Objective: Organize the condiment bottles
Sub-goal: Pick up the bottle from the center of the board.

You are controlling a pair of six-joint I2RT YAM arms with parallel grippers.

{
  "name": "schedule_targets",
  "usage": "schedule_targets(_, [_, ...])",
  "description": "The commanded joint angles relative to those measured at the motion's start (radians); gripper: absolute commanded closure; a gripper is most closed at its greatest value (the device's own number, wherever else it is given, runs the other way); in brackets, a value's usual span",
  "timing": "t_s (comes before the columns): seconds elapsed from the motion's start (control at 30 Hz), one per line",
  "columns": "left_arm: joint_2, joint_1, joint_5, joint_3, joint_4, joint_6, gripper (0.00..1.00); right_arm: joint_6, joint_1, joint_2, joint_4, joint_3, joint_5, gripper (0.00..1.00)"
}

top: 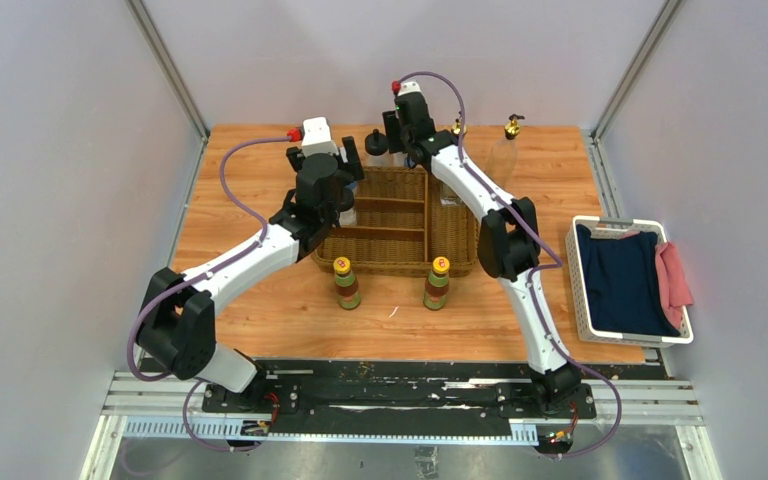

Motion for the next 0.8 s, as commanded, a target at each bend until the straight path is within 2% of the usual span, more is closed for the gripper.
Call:
schedule_targets(0.0, [-0.004,-0.005,-0.006,-0.015,0.03,-0.009,0.17,0.009,-0.018,-0.028,-0.015,-0.042,0.007,0.7])
schedule_targets(0.63, [-0.009,-0.004,-0.006,-0.011,0.029,-0.01,0.17,-0.027,-0.016,-0.105,0.052,-0.096,0.031,0.87])
schedule_targets(0.77, [-0.008,-0.005,-0.006,-0.008,0.029,-0.007,0.17,-0.044,-0.014,-0.125,0.095,-0.125,0.035,0.93])
